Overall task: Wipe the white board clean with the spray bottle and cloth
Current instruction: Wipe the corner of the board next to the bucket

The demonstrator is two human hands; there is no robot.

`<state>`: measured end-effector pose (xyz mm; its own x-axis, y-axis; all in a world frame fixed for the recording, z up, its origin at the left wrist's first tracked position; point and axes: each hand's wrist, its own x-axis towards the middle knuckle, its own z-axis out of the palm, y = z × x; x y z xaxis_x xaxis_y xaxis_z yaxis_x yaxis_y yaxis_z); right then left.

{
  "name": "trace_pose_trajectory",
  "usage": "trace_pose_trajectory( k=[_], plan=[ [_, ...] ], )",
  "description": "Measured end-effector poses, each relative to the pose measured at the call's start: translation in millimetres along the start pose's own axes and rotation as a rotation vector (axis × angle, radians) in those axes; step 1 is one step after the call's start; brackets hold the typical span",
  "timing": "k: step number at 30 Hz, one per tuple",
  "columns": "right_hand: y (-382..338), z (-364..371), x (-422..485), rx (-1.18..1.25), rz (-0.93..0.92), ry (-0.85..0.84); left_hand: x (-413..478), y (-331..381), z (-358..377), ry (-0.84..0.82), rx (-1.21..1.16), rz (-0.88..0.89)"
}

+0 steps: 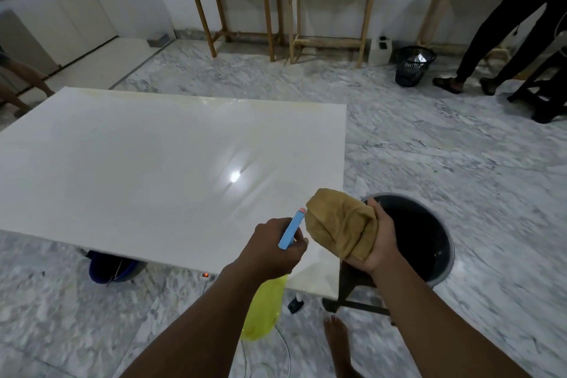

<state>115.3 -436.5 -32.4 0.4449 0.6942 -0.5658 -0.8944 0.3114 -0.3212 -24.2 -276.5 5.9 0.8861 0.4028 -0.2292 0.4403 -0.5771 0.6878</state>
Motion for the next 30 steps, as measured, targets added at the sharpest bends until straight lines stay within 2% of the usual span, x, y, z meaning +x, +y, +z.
trace_pose_trajectory(
  k=[6, 10, 12, 15, 18, 20, 24, 30],
  plan=[
    [-69, 32, 73, -0.044, 0.009, -0.027, 99, 33, -2, -0.068, 0.191, 0.027],
    [-129, 46, 134, -0.205, -0.029, 0.081, 172, 48, -9, -0.1, 0.172, -0.043],
    [-163, 56, 165, -0.373, -0.118, 0.216, 204, 54, -18, -0.042, 0.124, -0.058],
    [-211, 71, 216, -0.841, -0.355, 0.487, 251, 62, -30, 0.028, 0.036, -0.073],
    [-254, 74, 289, -1.179, -0.546, 0.63, 301, 69, -34, 0.068, 0.015, -0.051],
    [-272, 64, 341, -1.304, -0.576, 0.64, 325, 70, -34, 0.074, 0.005, -0.035],
    [-275, 45, 435, -1.568, -0.476, 0.538, 353, 64, -30, 0.055, 0.019, -0.026],
    [-275, 36, 474, -1.619, -0.462, 0.605, 363, 41, -24, 0.028, 0.033, -0.041]
  ],
)
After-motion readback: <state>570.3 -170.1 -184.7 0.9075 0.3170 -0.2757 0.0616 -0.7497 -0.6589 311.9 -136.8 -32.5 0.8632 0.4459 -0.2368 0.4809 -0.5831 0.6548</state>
